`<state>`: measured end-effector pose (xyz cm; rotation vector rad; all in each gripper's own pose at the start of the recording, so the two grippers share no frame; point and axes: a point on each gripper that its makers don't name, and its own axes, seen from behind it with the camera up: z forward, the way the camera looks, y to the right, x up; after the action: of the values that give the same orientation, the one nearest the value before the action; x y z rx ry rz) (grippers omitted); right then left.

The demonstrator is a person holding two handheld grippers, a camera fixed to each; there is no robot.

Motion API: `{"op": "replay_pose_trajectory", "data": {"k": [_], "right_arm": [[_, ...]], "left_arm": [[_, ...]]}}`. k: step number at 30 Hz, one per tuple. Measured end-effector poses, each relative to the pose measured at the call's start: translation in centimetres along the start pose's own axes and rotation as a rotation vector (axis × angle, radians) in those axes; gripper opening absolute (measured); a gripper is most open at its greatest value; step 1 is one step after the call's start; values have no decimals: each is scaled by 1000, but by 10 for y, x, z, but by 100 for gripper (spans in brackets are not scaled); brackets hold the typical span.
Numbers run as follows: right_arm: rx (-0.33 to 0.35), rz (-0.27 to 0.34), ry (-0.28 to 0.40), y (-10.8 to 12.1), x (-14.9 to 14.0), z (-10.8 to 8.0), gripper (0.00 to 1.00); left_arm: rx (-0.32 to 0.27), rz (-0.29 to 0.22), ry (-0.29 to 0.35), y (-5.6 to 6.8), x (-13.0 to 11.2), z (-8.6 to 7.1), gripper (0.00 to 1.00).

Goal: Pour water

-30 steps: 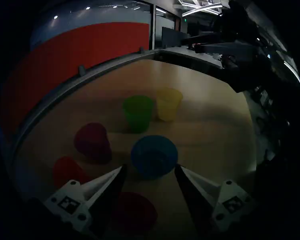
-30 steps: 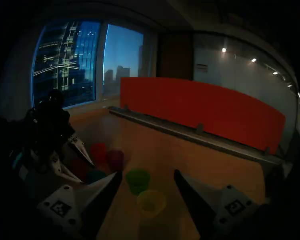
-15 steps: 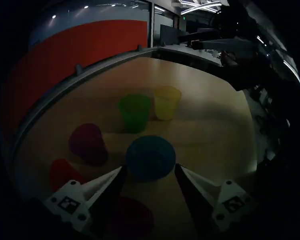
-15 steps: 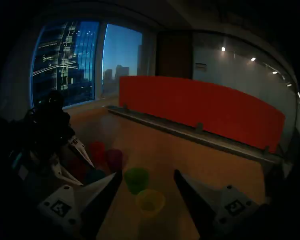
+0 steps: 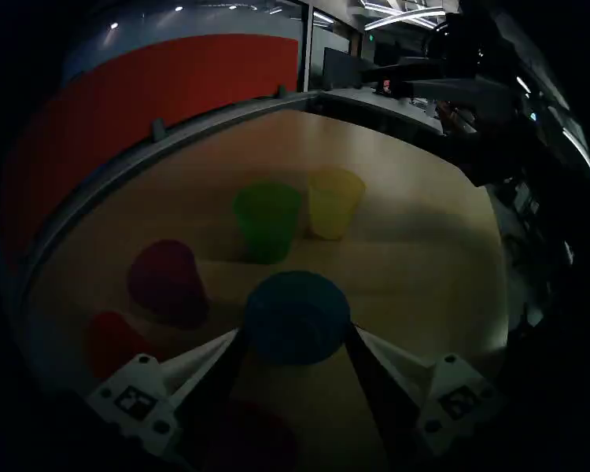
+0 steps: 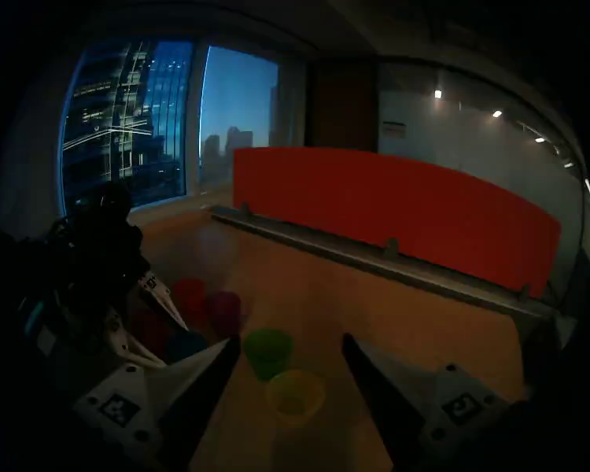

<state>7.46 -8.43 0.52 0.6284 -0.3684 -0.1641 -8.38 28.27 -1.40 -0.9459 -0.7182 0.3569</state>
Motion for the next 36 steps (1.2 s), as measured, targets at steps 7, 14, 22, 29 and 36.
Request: {"op": "replay_pose_trajectory", "data": {"k": [7, 14, 22, 29, 36], "right_arm": [[0, 2, 0, 0, -1, 0, 98], [-3, 4, -1, 2, -1, -1, 98], [-5, 5, -1, 2, -2, -1, 98], [-5, 7, -3, 3, -4, -1, 98], [-5, 6, -5, 4, -5, -1, 97]], "left_arm": [[11, -7, 3, 0, 2, 6, 86], [21, -15, 6, 0, 3, 10, 86], [27, -39, 11, 0, 3, 15, 86], [34, -51, 20, -1, 4, 17, 86], [25, -61, 29, 1, 5, 17, 85]]}}
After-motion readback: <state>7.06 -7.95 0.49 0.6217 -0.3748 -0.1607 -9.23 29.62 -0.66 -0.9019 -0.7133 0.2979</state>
